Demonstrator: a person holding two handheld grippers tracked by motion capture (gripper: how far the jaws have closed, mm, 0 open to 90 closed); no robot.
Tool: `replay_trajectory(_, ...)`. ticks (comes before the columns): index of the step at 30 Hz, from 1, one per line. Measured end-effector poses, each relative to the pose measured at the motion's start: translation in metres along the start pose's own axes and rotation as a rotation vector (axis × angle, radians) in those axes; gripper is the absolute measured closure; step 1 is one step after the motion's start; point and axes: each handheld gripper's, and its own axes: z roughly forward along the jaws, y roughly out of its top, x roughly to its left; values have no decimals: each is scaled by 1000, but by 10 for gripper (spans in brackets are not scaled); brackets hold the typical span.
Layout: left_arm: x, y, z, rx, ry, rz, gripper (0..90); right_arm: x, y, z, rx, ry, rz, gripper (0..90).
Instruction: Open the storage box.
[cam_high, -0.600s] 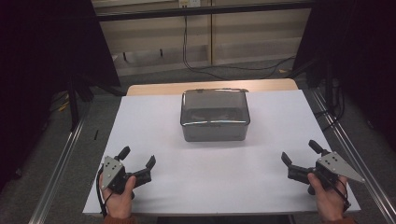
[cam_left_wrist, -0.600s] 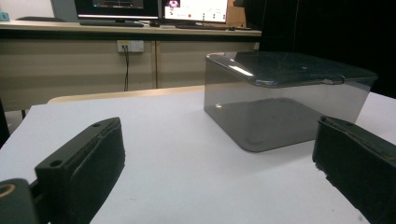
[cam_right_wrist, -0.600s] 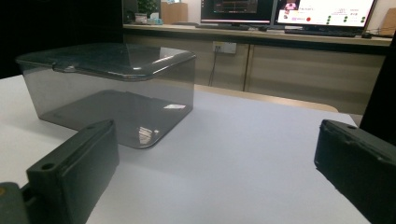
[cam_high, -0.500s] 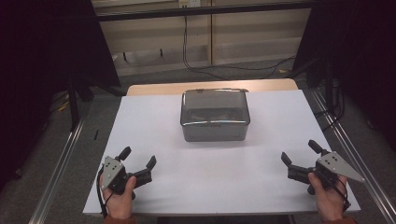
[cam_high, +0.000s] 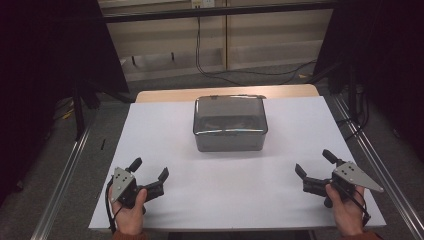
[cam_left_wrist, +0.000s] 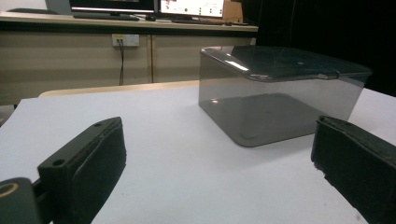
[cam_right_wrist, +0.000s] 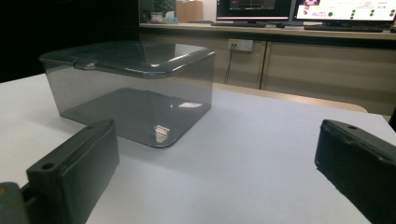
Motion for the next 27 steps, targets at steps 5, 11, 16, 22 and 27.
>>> replay_trajectory(5,-1,0,-2,-1,4,1,31,6,0,4,13,37,-16,0)
replay_trajectory(11,-4,0,-2,2,-9,28,31,13,1,10,32,73,-19,0)
replay_trajectory(16,-4,0,-4,-5,-11,33,31,18,5,14,29,102,-16,0)
replay_trajectory(22,-4,-1,-6,-8,3,22,31,22,8,24,18,117,21,0)
replay_trajectory(27,-3,-1,-8,-9,23,17,31,33,12,34,14,156,2,0)
